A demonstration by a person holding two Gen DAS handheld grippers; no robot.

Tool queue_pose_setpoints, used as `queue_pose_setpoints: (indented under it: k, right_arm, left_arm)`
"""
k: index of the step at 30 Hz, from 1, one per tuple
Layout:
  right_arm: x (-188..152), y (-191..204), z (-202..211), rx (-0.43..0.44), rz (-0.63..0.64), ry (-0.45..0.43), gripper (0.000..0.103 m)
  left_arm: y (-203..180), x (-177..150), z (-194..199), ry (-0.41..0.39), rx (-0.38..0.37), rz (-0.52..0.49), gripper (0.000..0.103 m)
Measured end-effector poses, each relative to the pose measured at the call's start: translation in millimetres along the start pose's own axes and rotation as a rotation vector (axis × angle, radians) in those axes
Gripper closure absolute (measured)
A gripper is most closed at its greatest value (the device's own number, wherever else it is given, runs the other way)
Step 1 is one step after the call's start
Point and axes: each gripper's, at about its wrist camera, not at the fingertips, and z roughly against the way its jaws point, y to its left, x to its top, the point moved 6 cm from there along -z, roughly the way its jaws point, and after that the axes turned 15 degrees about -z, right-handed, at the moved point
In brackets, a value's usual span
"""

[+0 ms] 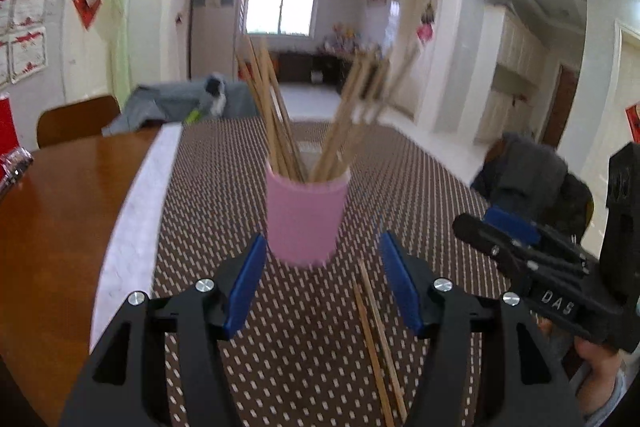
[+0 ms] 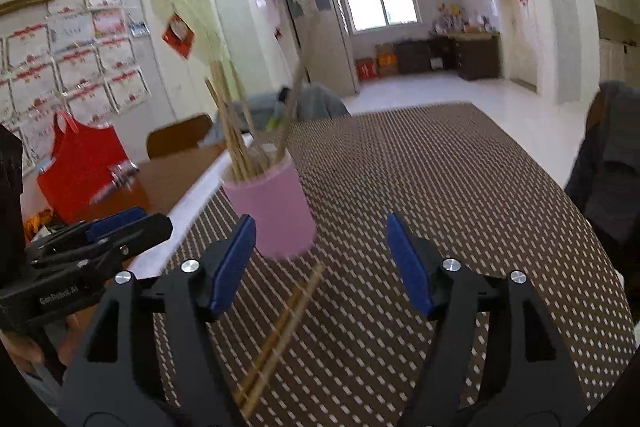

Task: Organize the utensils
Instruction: 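Move both grippers back down to the last two chopsticks on the cloth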

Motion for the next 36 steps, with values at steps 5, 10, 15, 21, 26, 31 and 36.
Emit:
queue_pose_setpoints:
  k: [5, 10, 15, 21, 26, 31, 36]
  right_arm:
    - [-19, -21, 1, -0.045, -0.014, 0.07, 0.034]
    - [-34, -35, 1, -0.058, -0.025, 0.119, 0.034]
    - [-44, -38, 0, -0.065, -0.032, 0.15, 0.032]
    - [-49, -38, -3, -0.07, -0.031, 0.171, 0.032]
    - [-49, -40, -5, -0.067, -0.048, 0.178, 0.032]
    - [-51, -44, -6, -0.066, -0.062, 0.187, 0.032]
    - [-50, -46, -6, -0.069, -0.075, 0.192, 0.032]
  left_arm:
    - [-23, -31, -19, 0.143, -0.058, -0.039, 0.044]
    - [-44, -57, -33, 0.247, -0.092, -0.106, 0.044]
    - [-51, -73, -40, 0.307, -0.093, -0.131, 0.044]
    - [-56, -83, -45, 0.346, -0.085, -0.161, 0.044]
    - [-59, -88, -48, 0.371, -0.075, -0.172, 0.044]
    - [-59, -91, -52, 0.389, -0.068, -0.177, 0.044]
    - [-59, -92, -57, 0.402, -0.067, -0.179, 0.044]
